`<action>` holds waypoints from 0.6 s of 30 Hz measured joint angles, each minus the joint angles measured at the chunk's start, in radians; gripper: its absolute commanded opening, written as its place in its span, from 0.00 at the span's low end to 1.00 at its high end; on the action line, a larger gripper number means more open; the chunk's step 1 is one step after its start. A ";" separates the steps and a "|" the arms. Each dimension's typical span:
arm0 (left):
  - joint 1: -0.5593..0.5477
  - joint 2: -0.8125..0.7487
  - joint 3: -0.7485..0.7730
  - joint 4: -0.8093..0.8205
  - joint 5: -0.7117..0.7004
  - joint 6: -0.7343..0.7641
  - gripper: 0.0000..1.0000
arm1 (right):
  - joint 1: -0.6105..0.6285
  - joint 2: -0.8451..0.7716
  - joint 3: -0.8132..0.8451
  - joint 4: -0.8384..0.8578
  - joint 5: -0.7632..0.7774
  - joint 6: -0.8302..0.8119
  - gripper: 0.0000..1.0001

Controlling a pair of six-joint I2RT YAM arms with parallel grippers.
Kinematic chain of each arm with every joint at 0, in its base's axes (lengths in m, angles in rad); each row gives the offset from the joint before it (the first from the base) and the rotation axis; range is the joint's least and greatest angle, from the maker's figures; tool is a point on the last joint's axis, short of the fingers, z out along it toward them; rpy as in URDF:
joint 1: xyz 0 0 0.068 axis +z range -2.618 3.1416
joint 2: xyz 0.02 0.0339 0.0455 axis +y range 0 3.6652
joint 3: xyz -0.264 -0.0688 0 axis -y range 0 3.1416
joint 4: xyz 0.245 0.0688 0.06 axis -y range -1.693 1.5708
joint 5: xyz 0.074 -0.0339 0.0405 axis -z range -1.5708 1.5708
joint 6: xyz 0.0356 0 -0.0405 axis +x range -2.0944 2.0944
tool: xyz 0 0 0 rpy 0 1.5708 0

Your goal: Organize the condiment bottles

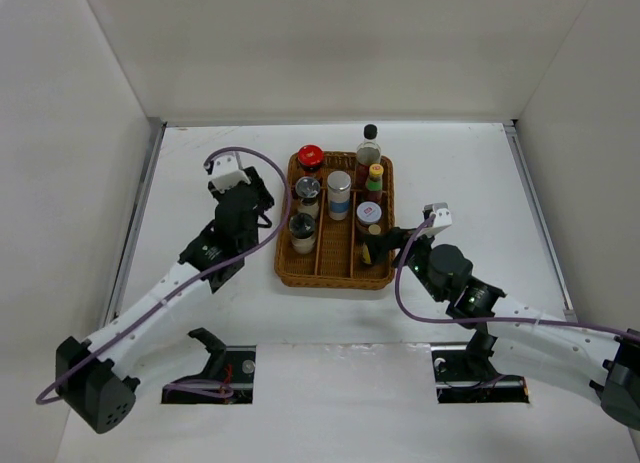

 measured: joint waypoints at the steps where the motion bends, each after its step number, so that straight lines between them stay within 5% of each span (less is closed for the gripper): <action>1: -0.036 -0.015 0.029 -0.003 -0.011 0.010 0.39 | 0.000 0.000 0.000 0.000 0.000 0.000 0.96; 10: -0.375 0.050 0.185 0.055 -0.056 0.088 0.40 | 0.000 -0.026 -0.003 0.000 0.003 0.000 0.96; 18: -0.482 0.251 0.143 0.097 -0.047 0.092 0.40 | 0.000 -0.054 -0.020 0.000 0.021 0.000 0.95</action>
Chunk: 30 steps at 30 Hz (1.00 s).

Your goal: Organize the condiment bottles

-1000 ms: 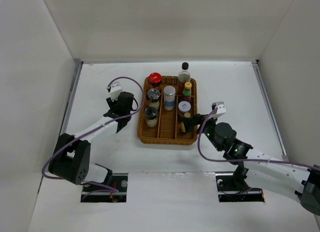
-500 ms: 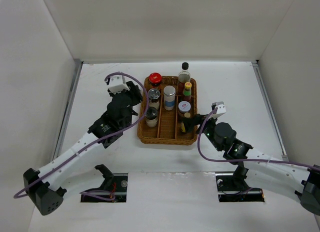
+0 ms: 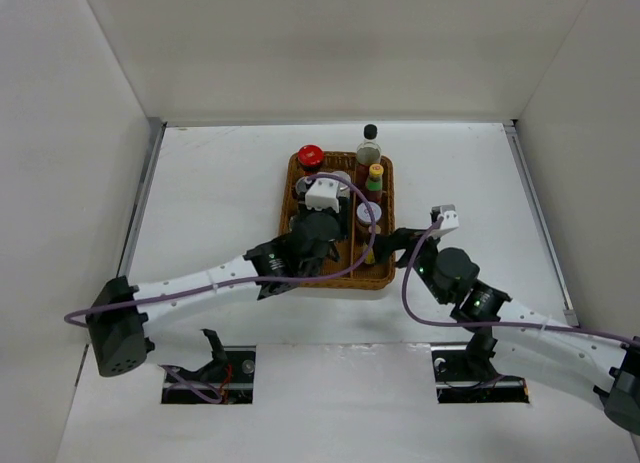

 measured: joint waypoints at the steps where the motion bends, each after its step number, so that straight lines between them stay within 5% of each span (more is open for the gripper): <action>1: -0.002 0.020 -0.008 0.014 0.002 -0.001 0.40 | 0.000 -0.005 -0.001 0.000 0.002 0.000 0.95; 19: 0.050 0.306 -0.122 0.169 0.048 -0.070 0.42 | -0.008 -0.018 -0.010 0.000 0.016 0.001 0.96; 30: 0.058 0.341 -0.124 0.208 0.057 -0.116 0.63 | -0.014 -0.011 -0.010 0.000 0.018 0.001 0.96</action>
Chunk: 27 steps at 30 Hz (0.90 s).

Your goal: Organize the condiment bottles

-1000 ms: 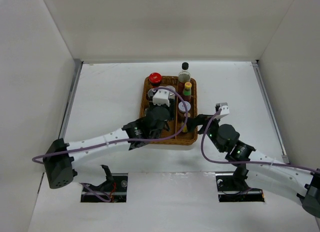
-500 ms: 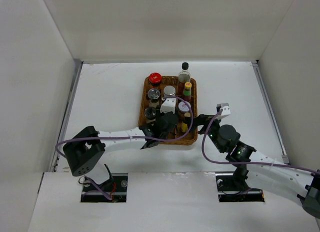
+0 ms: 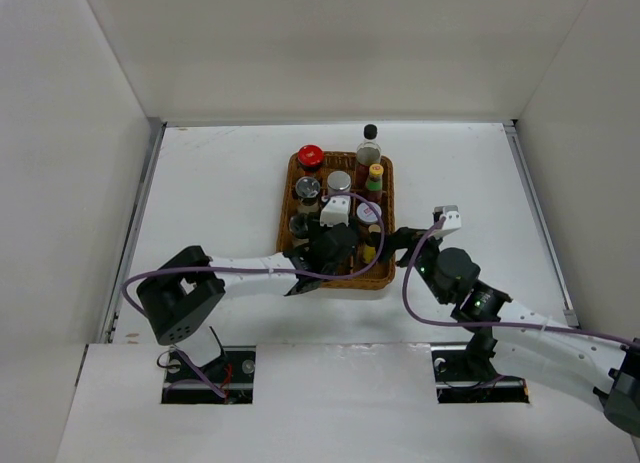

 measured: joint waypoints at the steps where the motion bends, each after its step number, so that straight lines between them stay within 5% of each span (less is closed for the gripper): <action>1: 0.000 0.000 0.000 0.000 0.001 -0.002 0.65 | 0.000 0.000 0.000 0.000 0.000 0.000 0.96; 12: -0.002 -0.063 0.000 -0.025 0.003 0.001 1.00 | 0.000 0.000 0.000 0.000 0.001 0.000 0.96; 24: 0.005 -0.372 0.022 -0.029 -0.031 0.089 1.00 | -0.007 -0.054 -0.013 0.001 0.023 0.004 0.94; 27: 0.037 -0.469 0.021 -0.043 -0.071 0.111 1.00 | -0.012 -0.060 -0.021 -0.001 0.041 0.008 1.00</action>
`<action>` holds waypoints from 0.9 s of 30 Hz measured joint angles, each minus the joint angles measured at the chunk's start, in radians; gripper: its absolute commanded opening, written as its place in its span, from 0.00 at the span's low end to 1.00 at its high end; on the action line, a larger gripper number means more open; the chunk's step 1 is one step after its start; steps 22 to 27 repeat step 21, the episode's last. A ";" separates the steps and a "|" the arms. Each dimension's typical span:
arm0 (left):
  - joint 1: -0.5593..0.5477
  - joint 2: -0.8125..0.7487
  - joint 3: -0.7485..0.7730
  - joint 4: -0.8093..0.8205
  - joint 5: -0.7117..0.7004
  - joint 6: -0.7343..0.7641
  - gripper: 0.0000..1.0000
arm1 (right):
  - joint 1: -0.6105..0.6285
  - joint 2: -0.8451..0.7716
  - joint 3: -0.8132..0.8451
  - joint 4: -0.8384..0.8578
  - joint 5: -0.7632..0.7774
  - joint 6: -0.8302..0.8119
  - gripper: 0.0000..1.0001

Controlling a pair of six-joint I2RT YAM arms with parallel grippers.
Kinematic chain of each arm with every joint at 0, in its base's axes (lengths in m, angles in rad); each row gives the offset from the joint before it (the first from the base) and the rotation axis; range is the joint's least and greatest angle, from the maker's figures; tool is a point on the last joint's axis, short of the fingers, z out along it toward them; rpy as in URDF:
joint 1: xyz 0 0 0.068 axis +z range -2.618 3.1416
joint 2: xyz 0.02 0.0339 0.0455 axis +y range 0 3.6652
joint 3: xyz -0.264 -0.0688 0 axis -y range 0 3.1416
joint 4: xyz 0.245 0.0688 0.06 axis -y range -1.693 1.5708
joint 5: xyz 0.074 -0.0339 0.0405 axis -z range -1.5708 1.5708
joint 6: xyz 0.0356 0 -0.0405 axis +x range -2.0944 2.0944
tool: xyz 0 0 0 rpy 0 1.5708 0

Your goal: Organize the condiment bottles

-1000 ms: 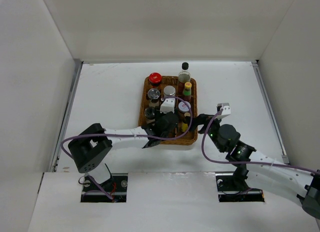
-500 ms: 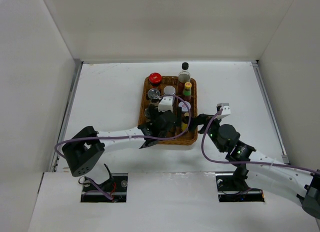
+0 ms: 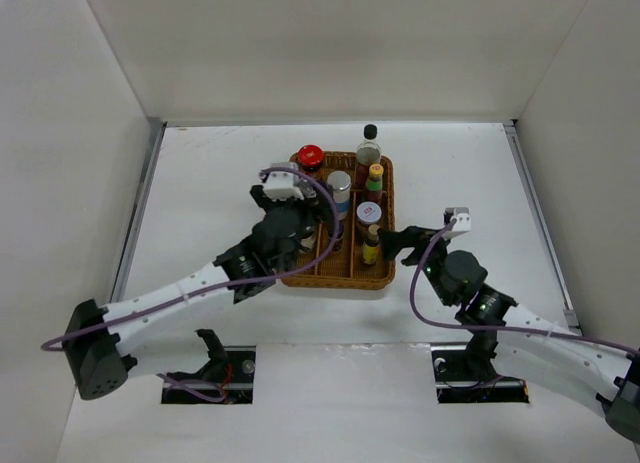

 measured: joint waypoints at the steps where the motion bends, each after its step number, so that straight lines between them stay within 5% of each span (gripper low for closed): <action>1: 0.020 -0.035 -0.002 -0.008 -0.006 0.002 1.00 | -0.002 0.000 0.000 0.000 0.006 0.000 1.00; 7: 0.165 -0.212 -0.056 -0.121 -0.008 -0.073 1.00 | -0.024 0.016 0.000 -0.017 0.047 0.016 1.00; 15: 0.454 -0.256 -0.095 -0.499 0.137 -0.277 1.00 | -0.043 0.048 0.001 -0.054 0.095 0.042 1.00; 27: 0.452 -0.255 -0.121 -0.620 0.188 -0.341 1.00 | -0.060 0.061 0.001 -0.068 0.116 0.046 1.00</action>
